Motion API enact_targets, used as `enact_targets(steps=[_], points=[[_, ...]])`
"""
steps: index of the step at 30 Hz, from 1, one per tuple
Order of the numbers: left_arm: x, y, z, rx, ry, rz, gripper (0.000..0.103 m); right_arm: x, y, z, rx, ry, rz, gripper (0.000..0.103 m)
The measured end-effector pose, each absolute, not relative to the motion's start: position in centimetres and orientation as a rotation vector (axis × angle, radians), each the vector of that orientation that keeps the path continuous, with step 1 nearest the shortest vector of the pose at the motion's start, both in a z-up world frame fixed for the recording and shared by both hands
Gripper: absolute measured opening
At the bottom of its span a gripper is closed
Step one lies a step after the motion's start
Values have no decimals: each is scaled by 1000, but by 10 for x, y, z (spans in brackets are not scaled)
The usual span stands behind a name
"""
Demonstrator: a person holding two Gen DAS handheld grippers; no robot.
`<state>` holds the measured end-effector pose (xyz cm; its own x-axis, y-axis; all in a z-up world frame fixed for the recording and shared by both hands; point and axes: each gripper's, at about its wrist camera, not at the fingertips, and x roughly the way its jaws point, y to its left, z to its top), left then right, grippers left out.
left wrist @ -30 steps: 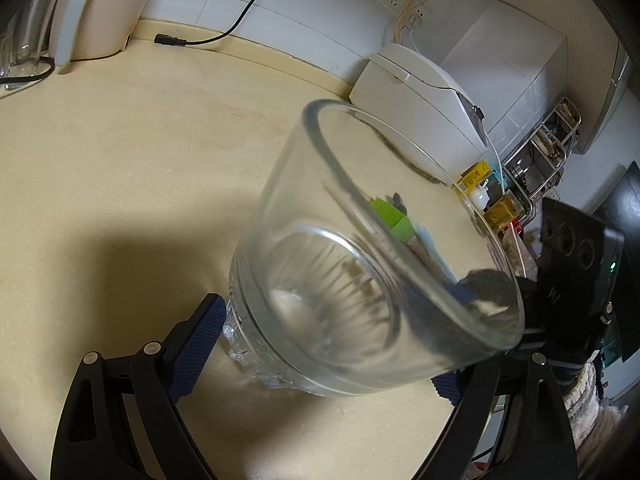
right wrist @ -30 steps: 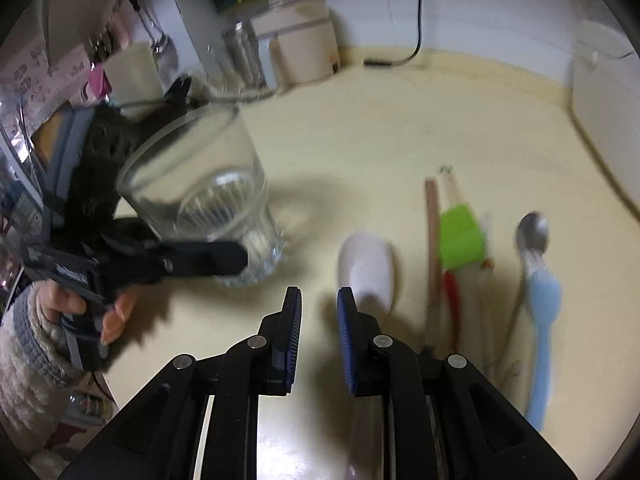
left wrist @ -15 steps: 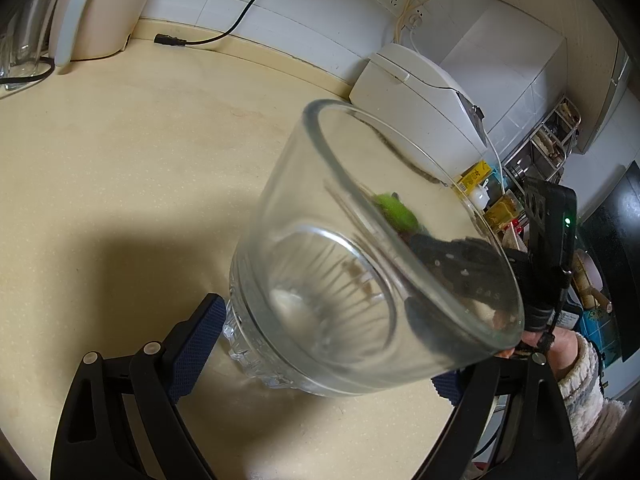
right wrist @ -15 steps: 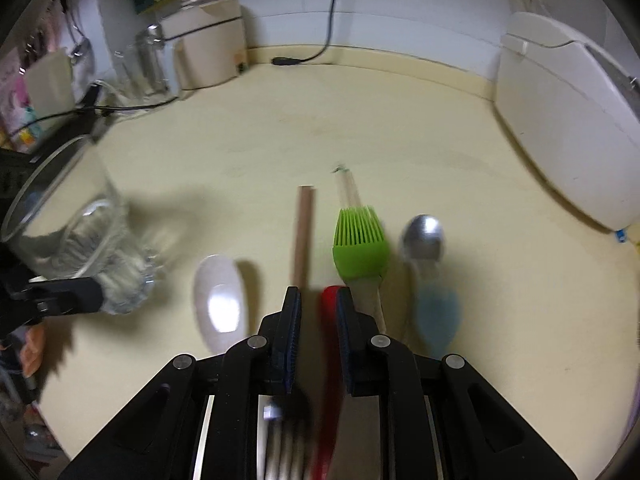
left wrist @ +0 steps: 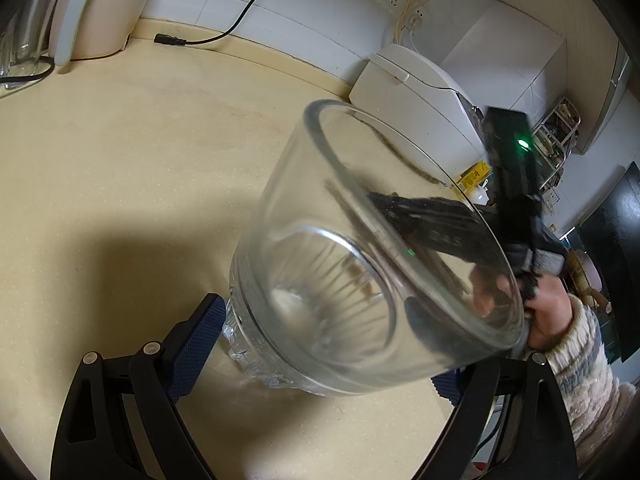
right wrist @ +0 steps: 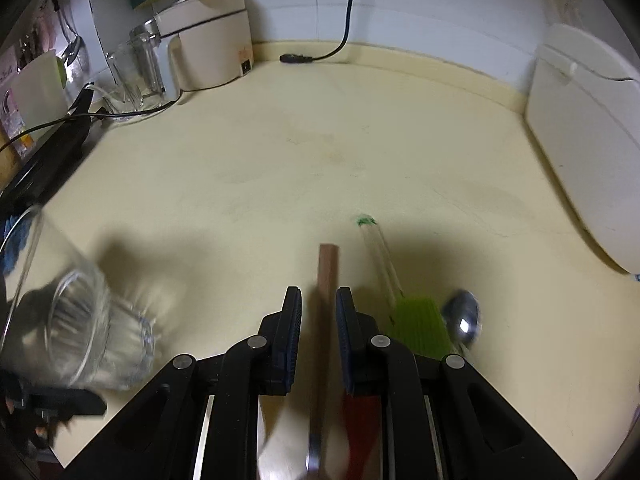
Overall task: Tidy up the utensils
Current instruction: 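Grasp the wooden-handled fork by its handle with the right tool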
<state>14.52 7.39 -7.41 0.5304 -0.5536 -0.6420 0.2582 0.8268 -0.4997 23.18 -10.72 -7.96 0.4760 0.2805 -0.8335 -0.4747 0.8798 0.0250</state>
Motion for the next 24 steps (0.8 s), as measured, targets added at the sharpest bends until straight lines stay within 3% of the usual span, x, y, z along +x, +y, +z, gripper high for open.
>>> enact_targets(steps=[15,17,24], points=[[145,74,-74,-375,887,-501,93,239,-92,-90,-329,930,400,15],[145,74,-74,-377,887,-502,93,237,-93,-91,-316,921,417,10],[146,75,-74,-377,887,-502,93,230,-106,-80,-198,903,449,9]])
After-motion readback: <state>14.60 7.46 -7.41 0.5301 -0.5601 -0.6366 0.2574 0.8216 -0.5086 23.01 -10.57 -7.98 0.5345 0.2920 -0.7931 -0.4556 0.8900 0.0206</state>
